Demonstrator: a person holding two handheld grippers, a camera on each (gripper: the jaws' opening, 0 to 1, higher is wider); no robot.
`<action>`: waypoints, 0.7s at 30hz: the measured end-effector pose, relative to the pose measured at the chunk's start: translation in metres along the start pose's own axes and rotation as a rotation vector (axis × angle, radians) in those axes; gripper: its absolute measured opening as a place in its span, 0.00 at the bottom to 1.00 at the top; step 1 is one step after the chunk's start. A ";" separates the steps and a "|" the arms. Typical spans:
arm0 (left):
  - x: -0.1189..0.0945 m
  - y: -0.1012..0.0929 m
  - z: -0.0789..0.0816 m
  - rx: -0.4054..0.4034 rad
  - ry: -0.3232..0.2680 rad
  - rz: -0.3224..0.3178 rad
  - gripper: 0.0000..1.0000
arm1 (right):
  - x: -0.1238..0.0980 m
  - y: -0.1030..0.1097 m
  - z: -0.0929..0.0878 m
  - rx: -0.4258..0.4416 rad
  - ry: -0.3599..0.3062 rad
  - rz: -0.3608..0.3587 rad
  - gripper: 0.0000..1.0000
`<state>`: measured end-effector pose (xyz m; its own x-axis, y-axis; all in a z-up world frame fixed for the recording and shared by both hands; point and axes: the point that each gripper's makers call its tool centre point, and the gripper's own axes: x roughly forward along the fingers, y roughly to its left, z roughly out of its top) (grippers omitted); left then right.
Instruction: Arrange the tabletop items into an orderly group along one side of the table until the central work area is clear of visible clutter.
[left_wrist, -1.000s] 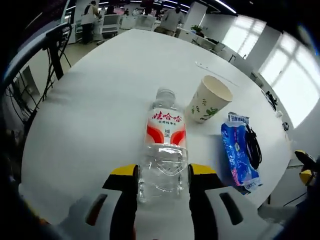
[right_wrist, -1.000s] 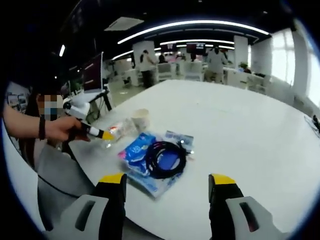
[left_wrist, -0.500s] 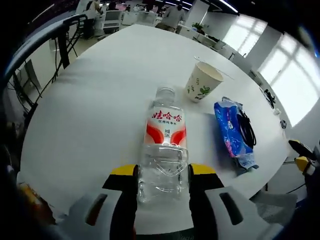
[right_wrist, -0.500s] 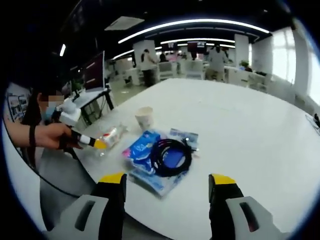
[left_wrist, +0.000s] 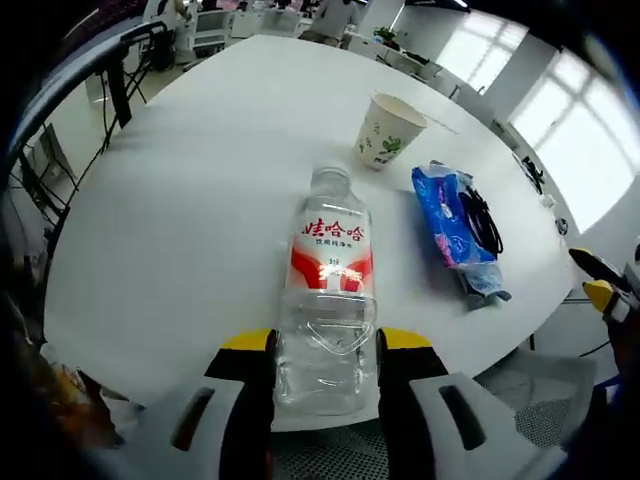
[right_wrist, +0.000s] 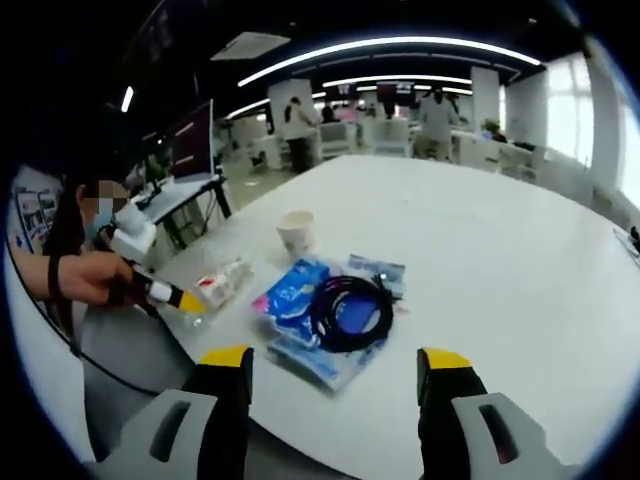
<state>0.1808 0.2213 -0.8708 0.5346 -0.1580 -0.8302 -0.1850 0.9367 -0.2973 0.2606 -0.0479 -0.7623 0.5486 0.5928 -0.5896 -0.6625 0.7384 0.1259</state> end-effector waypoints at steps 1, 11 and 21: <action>-0.002 -0.001 -0.002 0.008 0.001 -0.003 0.38 | 0.000 0.001 0.000 0.001 0.000 0.000 0.68; -0.005 0.001 -0.006 0.019 -0.009 -0.040 0.38 | 0.004 0.007 -0.007 0.013 0.011 -0.001 0.68; -0.009 0.003 0.011 0.048 -0.055 -0.072 0.36 | 0.002 0.013 -0.015 0.024 0.015 0.001 0.68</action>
<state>0.1843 0.2292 -0.8596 0.5898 -0.2089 -0.7801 -0.1057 0.9377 -0.3310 0.2455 -0.0423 -0.7733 0.5401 0.5887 -0.6015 -0.6506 0.7454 0.1453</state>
